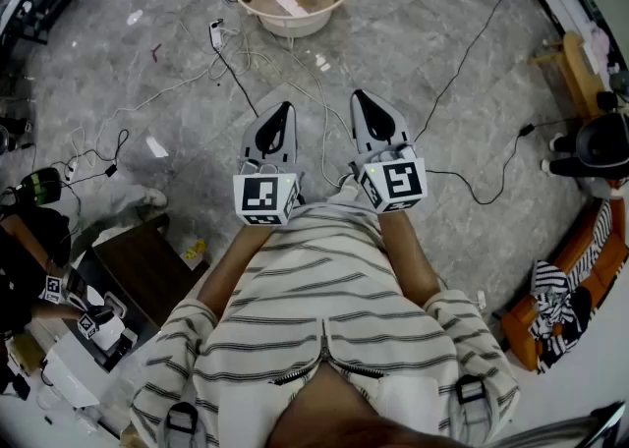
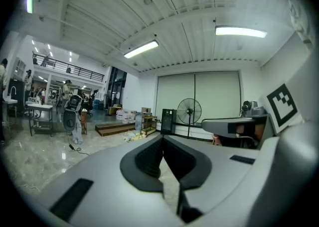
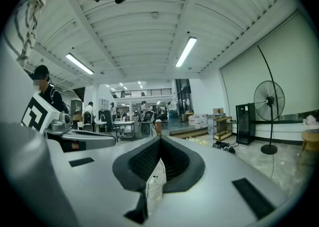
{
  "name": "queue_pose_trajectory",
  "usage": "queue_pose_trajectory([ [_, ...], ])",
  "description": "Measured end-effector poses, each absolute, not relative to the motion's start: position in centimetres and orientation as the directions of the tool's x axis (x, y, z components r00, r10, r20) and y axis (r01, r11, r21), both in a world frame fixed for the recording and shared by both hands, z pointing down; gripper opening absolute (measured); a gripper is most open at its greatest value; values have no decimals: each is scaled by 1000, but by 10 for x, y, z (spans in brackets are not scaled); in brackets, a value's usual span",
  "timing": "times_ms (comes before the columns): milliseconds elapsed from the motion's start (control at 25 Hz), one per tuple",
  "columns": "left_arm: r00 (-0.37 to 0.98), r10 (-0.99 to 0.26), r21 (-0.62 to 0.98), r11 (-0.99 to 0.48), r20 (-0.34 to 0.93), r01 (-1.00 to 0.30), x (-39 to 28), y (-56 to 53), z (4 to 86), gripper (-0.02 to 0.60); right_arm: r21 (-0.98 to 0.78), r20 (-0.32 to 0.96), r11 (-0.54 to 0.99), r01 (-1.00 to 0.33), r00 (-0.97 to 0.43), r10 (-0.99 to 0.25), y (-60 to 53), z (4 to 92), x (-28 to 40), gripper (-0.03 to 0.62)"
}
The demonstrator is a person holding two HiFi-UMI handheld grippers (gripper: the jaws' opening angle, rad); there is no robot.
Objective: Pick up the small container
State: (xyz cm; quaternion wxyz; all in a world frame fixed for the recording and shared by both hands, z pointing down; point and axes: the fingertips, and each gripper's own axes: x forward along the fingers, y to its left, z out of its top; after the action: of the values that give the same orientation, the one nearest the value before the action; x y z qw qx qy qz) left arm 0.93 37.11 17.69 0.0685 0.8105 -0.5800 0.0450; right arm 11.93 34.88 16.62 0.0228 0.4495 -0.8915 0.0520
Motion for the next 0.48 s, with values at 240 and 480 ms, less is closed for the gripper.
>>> queue_pose_trajectory([
  [240,353,-925,70,-346,138,-936,-14,382,178,-2,-92,85,563,-821,-570,-818,365,167,99,5],
  [480,405,-905,110,-392,132,-913,-35,400,184,-2,-97,111,533,-840,-542,-833,385,168,77,6],
])
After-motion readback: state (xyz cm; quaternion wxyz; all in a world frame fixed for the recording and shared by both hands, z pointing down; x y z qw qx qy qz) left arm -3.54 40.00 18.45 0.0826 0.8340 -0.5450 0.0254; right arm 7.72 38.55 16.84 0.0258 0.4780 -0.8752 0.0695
